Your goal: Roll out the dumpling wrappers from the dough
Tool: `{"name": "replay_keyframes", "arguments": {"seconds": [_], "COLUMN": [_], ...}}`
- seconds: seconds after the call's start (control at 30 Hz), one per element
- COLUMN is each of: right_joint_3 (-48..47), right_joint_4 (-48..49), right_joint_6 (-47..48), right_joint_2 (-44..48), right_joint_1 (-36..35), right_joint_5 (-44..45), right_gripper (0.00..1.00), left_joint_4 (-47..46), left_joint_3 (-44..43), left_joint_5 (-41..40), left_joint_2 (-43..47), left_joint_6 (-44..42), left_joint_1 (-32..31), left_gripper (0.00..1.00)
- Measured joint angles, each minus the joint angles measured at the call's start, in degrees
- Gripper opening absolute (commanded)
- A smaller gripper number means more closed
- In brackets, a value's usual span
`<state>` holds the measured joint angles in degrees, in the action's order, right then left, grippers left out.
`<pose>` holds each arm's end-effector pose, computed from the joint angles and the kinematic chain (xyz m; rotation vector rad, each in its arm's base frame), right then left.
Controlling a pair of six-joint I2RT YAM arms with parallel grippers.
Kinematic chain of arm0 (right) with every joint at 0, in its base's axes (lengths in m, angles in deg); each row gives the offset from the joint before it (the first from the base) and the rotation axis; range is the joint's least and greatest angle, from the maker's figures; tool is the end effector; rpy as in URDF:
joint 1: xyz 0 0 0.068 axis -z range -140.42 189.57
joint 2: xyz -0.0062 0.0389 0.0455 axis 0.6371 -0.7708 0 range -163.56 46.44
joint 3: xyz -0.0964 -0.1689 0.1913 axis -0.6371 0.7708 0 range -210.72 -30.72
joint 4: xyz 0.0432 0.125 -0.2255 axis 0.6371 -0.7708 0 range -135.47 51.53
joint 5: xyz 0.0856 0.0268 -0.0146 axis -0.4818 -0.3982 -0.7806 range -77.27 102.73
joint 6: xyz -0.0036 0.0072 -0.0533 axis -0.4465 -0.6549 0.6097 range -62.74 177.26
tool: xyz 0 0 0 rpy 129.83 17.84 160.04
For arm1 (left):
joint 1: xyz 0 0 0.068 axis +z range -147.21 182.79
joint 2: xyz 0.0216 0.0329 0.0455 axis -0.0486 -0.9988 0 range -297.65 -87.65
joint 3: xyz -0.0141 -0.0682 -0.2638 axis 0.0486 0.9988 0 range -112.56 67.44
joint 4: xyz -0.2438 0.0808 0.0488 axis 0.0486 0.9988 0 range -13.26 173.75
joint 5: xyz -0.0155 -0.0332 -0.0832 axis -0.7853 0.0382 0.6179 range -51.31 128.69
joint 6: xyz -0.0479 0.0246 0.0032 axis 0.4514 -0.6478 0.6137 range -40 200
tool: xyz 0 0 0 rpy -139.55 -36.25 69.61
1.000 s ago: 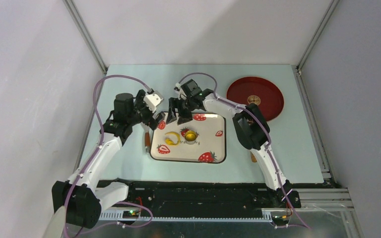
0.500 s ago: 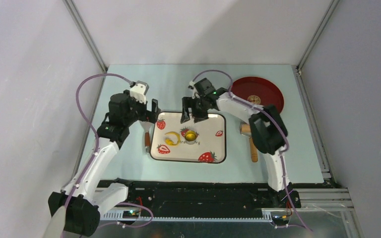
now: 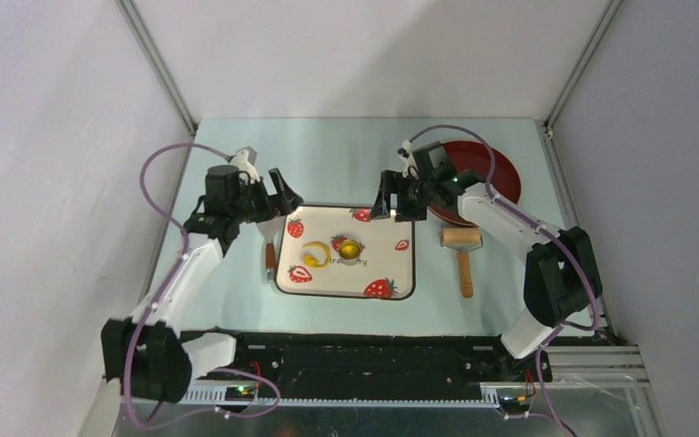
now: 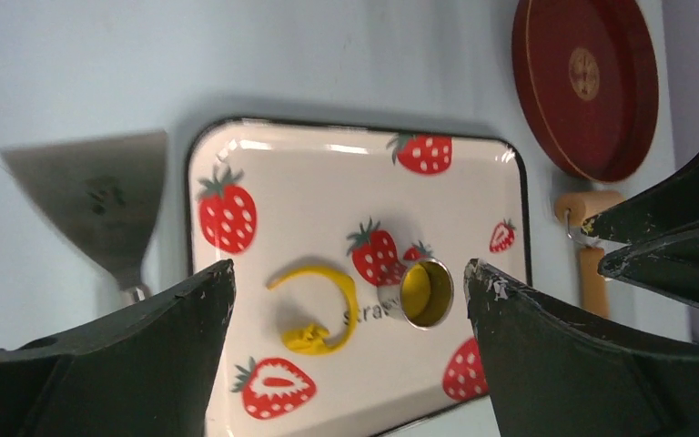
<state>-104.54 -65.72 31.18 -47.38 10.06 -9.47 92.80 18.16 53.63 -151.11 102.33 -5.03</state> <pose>0.3074 0.1896 0.2710 -0.2678 2.5033 0.8938 0.2442 -0.0427 0.2932 -0.1097 2.1311 -0.5873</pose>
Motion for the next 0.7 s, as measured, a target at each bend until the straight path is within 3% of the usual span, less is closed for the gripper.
{"name": "replay_keyframes", "arguments": {"seconds": [0.17, 0.37, 0.57, 0.7], "right_joint_3": [1.8, 1.8, -1.5, -4.7], "right_joint_4": [-1.3, -0.7, -1.9, -3.1], "right_joint_6": [-0.7, -1.8, -3.0, -3.7], "right_joint_2": [-0.1, -3.6, -13.0, -18.4], "right_joint_1": [1.0, -0.6, -4.5, -6.6], "right_joint_5": [-1.4, -3.1, -3.8, -3.7], "right_gripper": [0.81, 0.75, 0.68, 0.57], "left_joint_4": [1.9, 4.3, 5.9, 8.4], "left_joint_3": [-0.3, -2.4, -7.4, -9.3], "left_joint_5": [6.2, 9.8, 10.4, 9.2], "left_joint_2": [-10.5, -18.5, -24.5, -27.4], "left_joint_6": [6.5, 9.9, 10.2, 9.7], "left_joint_1": [-0.2, -5.0, -10.7, -13.7], "left_gripper": [0.9, 0.63, 0.58, 0.53]}}
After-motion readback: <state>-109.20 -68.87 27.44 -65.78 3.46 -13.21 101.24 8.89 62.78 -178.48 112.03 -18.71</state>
